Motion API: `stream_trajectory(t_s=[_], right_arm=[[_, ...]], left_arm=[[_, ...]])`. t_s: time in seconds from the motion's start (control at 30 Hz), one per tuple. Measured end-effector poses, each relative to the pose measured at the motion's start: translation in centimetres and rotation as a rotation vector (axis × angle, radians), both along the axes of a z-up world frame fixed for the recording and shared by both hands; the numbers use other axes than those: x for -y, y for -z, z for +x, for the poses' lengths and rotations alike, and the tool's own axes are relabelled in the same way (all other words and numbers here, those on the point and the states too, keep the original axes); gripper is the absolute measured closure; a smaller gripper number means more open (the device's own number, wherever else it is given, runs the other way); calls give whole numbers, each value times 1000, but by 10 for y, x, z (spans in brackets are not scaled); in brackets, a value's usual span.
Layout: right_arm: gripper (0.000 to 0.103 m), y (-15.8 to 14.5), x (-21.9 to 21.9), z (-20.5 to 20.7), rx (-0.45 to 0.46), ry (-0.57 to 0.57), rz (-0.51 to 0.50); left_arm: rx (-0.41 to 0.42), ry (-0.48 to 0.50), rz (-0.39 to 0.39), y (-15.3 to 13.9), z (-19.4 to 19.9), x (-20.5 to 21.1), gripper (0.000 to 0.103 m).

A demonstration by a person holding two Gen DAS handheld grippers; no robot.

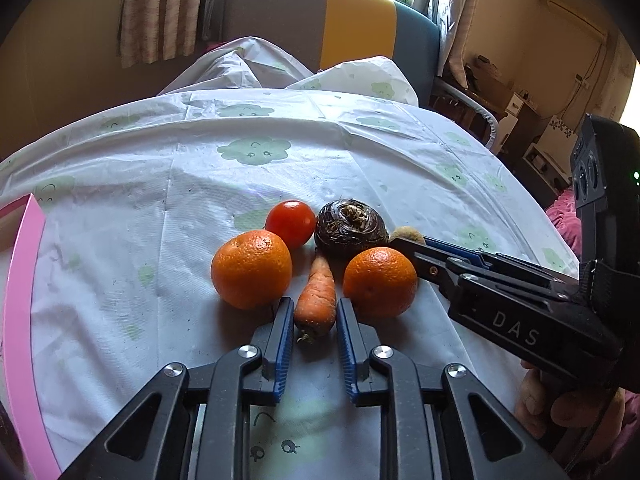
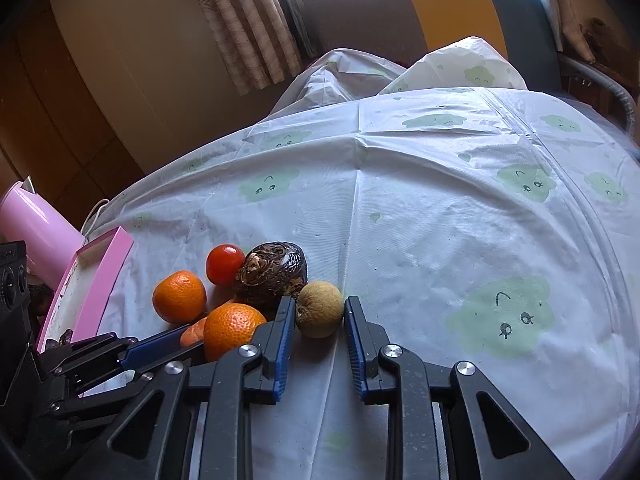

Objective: Organize fruits
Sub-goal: 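Grasp the carrot with left tool while right grasps the kiwi, then lower the carrot into the tray with left tool while right lowers the kiwi beside it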

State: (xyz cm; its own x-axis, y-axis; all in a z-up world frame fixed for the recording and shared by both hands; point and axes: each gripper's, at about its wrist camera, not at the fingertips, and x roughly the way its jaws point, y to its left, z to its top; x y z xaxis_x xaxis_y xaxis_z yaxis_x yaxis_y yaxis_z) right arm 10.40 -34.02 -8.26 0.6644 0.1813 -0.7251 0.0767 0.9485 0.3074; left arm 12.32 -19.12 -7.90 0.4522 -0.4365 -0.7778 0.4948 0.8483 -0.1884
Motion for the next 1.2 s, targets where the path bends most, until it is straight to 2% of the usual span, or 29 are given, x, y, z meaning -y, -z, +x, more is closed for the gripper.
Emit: stream_trajectory(t_s=[0.3, 0.5, 0.7, 0.93, 1.2], right_arm=[[78, -1, -5, -1, 7, 14, -53], [78, -2, -7, -1, 2, 26, -80], [78, -5, -12, -8, -18, 62, -174], [78, -2, -23, -15, -54, 51, -299], [79, 0, -19, -17, -36, 56, -270]], left_arm=[[11, -32, 10, -3, -17, -13, 82], [11, -109, 11, -3, -30, -31, 82], [20, -164, 17, -4, -46, -52, 82], [101, -153, 39, 3, -59, -52, 82], [94, -154, 5, 4, -58, -57, 81]])
